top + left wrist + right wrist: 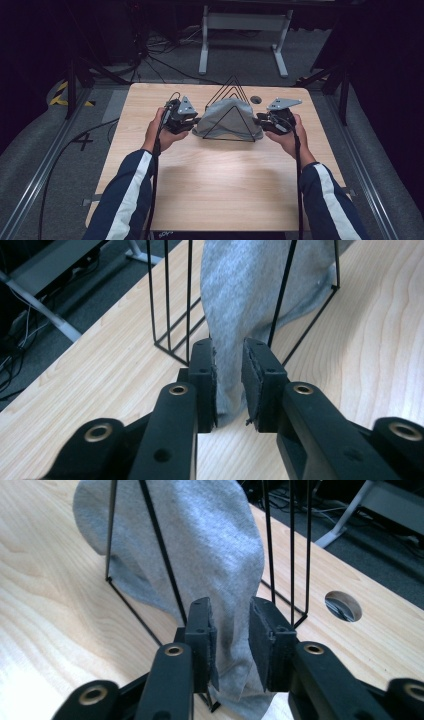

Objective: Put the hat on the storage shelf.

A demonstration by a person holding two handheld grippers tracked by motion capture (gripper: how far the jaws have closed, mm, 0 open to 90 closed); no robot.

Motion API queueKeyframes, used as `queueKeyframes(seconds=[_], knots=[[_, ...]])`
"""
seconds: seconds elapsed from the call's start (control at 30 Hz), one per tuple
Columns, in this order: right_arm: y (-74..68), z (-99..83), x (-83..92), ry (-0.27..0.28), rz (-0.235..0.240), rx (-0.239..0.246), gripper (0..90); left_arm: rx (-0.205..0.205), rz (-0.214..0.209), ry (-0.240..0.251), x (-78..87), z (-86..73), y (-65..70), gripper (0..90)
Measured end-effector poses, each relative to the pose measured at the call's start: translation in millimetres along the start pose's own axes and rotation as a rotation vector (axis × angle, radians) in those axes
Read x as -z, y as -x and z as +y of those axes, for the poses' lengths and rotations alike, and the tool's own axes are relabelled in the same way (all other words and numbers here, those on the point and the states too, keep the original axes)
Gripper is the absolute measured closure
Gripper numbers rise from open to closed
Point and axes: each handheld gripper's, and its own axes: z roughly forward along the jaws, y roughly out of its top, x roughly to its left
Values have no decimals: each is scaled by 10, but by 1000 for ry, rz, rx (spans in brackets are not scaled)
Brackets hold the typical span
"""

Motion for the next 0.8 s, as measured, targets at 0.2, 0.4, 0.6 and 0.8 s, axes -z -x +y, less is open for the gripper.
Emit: queueKeyframes(seconds=[0.2, 0.4, 0.6, 0.8], knots=[[-26, -16, 84, -4, 4, 2, 687, -1, -1, -25, 85, -102, 6, 697], [-23, -77, 189, -19, 2, 22, 668, 6, 13, -85, 164, -258, 57, 565], [-4, -151, 281, -36, 1, 24, 631, 13, 7, -81, 249, -392, 101, 438], [-34, -230, 351, -72, 6, 49, 539, 15, -11, -108, 317, -520, 147, 326]])
